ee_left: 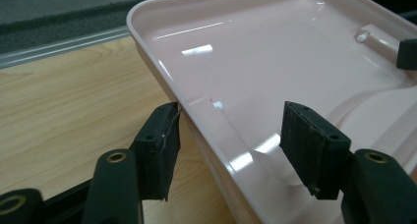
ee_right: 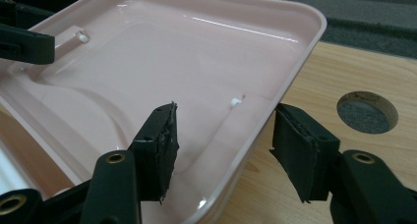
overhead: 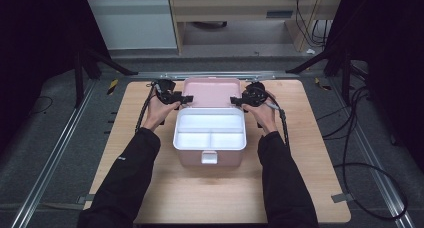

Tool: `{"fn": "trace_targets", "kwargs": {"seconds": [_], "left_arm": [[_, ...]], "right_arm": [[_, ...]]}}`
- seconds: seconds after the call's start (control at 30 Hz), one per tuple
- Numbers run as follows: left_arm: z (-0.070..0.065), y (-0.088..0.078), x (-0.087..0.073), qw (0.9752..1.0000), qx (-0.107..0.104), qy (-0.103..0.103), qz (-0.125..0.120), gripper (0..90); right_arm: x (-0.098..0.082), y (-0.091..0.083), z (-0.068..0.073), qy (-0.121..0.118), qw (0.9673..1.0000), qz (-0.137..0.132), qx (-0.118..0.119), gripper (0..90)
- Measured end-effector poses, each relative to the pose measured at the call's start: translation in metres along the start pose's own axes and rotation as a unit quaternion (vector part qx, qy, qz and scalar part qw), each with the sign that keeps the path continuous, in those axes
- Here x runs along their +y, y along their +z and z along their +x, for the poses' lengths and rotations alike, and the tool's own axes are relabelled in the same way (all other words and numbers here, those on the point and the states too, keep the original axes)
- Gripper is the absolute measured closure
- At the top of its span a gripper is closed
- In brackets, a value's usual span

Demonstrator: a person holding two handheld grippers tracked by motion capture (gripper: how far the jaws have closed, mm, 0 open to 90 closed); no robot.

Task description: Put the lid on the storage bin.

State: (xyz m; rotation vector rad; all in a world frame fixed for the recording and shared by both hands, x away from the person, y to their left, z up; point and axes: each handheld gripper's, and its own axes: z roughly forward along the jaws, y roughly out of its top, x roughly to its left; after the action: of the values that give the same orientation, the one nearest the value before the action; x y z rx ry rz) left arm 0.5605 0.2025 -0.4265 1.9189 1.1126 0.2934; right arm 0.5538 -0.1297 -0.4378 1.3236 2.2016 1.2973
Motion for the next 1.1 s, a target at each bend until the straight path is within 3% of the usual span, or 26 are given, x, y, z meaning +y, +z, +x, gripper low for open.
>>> {"fn": "trace_targets", "kwargs": {"seconds": [0.07, 0.27, 0.57, 0.7, 0.9, 1.1], "left_arm": [[-0.002, -0.003, 0.002, 0.9999, 0.0, -0.002, -0.012, 41.1], [-0.009, -0.02, 0.009, 0.9992, 0.001, 0.018, -0.035, 43.1], [-0.018, -0.045, 0.016, 0.9973, -0.004, 0.039, -0.062, 44.5], [-0.022, -0.054, 0.023, 0.9966, -0.002, 0.048, -0.068, 44.1], [-0.031, -0.068, 0.032, 0.9947, 0.006, 0.067, -0.078, 44.6], [-0.04, -0.078, 0.032, 0.9927, 0.016, 0.096, -0.071, 45.0]], "right_arm": [[0.002, -0.004, 0.001, 0.001, 0.9999, -0.01, 0.001, 44.1], [0.01, -0.018, 0.006, -0.008, 0.9992, -0.038, 0.0, 44.7], [0.028, -0.037, 0.02, -0.036, 0.9977, -0.056, -0.015, 45.1], [0.032, -0.044, 0.023, -0.035, 0.9969, -0.069, -0.013, 46.4], [0.042, -0.056, 0.031, -0.052, 0.9953, -0.079, -0.019, 46.6], [0.046, -0.068, 0.038, -0.07, 0.994, -0.081, -0.025, 47.4]]}}
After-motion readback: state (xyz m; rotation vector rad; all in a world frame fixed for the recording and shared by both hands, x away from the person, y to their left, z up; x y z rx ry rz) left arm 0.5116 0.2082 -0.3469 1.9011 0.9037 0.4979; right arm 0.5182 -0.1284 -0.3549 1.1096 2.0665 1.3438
